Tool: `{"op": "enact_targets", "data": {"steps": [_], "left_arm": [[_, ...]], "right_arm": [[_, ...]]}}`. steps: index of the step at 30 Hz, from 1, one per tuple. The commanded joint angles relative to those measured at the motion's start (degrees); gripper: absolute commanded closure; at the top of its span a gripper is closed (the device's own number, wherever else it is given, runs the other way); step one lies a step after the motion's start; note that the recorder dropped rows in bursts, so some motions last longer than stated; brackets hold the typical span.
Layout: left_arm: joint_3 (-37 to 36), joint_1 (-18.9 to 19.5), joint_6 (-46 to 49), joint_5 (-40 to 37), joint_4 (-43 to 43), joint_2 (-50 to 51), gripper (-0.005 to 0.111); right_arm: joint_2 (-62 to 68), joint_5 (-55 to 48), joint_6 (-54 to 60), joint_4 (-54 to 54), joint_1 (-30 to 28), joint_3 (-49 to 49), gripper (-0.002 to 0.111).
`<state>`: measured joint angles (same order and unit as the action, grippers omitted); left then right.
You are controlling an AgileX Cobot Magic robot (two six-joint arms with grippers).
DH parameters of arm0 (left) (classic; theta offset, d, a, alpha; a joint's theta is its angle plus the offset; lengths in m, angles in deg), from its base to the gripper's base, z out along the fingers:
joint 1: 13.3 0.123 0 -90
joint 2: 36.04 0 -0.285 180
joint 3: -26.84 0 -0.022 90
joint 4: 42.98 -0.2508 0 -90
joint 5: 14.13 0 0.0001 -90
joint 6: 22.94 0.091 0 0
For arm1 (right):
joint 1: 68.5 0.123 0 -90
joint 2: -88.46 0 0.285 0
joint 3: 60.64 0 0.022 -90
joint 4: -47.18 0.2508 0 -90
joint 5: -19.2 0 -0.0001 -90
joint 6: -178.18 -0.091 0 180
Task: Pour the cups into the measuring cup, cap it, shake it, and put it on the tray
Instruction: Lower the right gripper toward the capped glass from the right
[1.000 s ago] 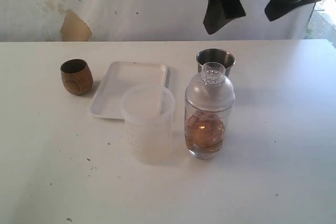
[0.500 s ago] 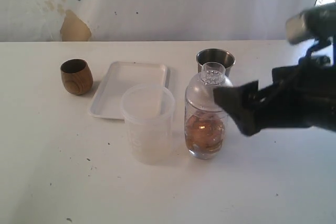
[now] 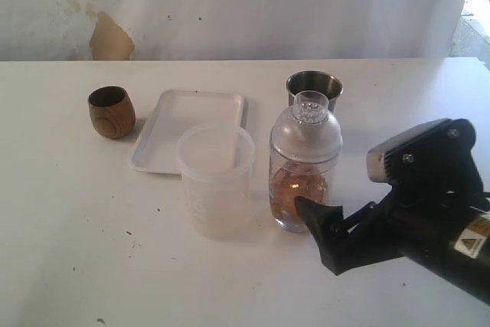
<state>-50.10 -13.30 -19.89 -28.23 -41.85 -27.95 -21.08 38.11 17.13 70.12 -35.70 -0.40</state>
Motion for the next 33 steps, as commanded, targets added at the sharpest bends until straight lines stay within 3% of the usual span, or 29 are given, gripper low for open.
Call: {"op": "enact_targets", "data": {"steps": [1, 5, 15, 23, 28, 33], "left_arm": [[-0.28, 0.00, -0.10, 0.54, 0.05, -0.30, 0.107], [-0.28, 0.00, -0.10, 0.54, 0.05, -0.30, 0.107], [-0.28, 0.00, -0.10, 0.54, 0.05, -0.30, 0.107], [-0.28, 0.00, -0.10, 0.54, 0.05, -0.30, 0.107], [-0.28, 0.00, -0.10, 0.54, 0.05, -0.30, 0.107], [-0.28, 0.00, -0.10, 0.54, 0.05, -0.30, 0.107]], "right_arm": [[8.59, 9.34, -4.95, -5.12, 0.52, 0.53, 0.003], [16.53, 16.42, -9.80, -11.25, 0.52, 0.53, 0.003], [34.00, 40.51, -16.78, -11.61, 0.52, -0.11, 0.003], [42.26, 42.55, -16.23, -9.21, 0.52, -6.63, 0.003], [42.26, 43.84, -16.12, 1.26, 0.52, -6.99, 0.003], [42.26, 43.73, -16.22, -2.27, 0.52, -8.45, 0.003]]}}
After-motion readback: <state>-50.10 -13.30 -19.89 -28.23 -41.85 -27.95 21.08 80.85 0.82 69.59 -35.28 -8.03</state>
